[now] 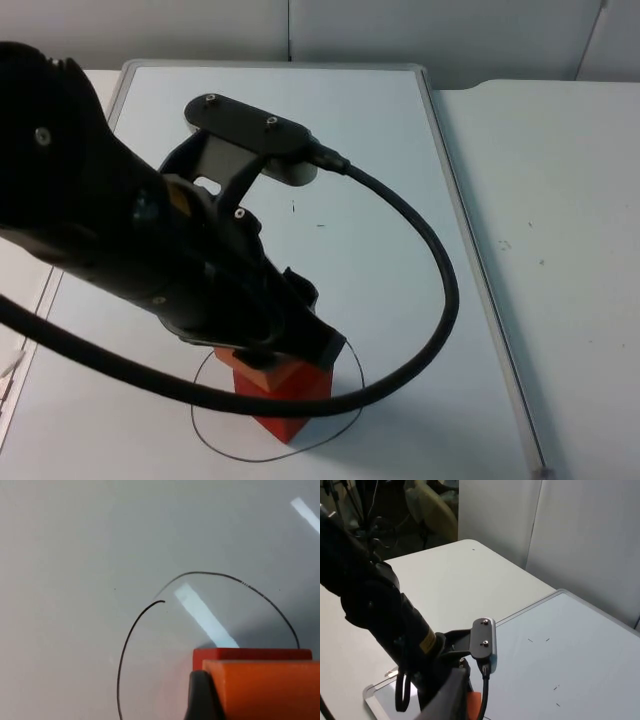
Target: Pick up one cube with the left hand and another cube with the right hand. First place the cube in the right hand at the target position, then stack the cube in the left hand on top.
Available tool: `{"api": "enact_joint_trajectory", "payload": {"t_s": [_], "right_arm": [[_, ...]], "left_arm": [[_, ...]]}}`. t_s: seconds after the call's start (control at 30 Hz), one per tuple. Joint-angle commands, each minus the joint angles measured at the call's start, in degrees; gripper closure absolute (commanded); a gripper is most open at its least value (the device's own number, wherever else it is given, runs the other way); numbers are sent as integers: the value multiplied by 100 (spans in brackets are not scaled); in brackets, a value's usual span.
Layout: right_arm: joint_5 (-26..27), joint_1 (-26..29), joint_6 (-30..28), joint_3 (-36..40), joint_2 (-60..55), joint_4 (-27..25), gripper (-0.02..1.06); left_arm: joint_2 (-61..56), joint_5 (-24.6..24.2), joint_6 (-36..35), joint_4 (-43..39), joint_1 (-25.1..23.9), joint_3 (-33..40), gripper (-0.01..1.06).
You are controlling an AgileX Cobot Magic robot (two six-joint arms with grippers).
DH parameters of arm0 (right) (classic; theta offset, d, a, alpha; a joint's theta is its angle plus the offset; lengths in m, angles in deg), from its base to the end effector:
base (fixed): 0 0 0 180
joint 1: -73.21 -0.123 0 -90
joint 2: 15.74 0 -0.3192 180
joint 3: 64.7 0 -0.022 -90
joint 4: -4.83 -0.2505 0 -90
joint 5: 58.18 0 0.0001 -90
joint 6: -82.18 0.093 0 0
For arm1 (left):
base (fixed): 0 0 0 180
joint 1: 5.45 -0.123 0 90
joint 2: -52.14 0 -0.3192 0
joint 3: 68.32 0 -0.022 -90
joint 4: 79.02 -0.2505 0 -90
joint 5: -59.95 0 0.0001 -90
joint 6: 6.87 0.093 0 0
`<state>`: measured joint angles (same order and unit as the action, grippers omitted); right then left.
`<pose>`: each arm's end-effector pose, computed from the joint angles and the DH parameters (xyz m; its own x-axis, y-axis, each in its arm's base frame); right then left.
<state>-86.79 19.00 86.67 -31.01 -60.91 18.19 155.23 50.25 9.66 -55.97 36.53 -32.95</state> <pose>0.0697 0.0791 0.3925 -0.0734 -0.3174 -0.9455 -0.7597 0.6320 -0.1532 0.2224 -0.2085 0.1828 -0.6978 0.4823 -0.5296 0.6218 0.7748 -0.1137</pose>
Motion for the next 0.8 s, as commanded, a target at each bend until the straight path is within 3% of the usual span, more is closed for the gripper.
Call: {"api": "enact_joint_trajectory", "payload": {"t_s": [0.0,0.17,0.27,0.4,0.43,0.57,0.77], "right_arm": [[63,-17,8,32,19,32,4],[63,-17,8,32,19,32,4],[63,-17,8,32,19,32,4],[63,-17,8,32,19,32,4],[63,-17,8,32,19,32,4],[63,-17,8,32,19,32,4],[63,-17,8,32,19,32,4]], "left_arm": [[-7,94,-1,39,43,9,105],[-7,96,-1,39,43,9,104],[-7,96,-1,39,43,9,97],[-7,84,-1,39,43,9,76],[-7,84,-1,39,43,9,76],[14,84,-1,39,43,9,59],[240,-10,-1,39,43,9,57]]}}
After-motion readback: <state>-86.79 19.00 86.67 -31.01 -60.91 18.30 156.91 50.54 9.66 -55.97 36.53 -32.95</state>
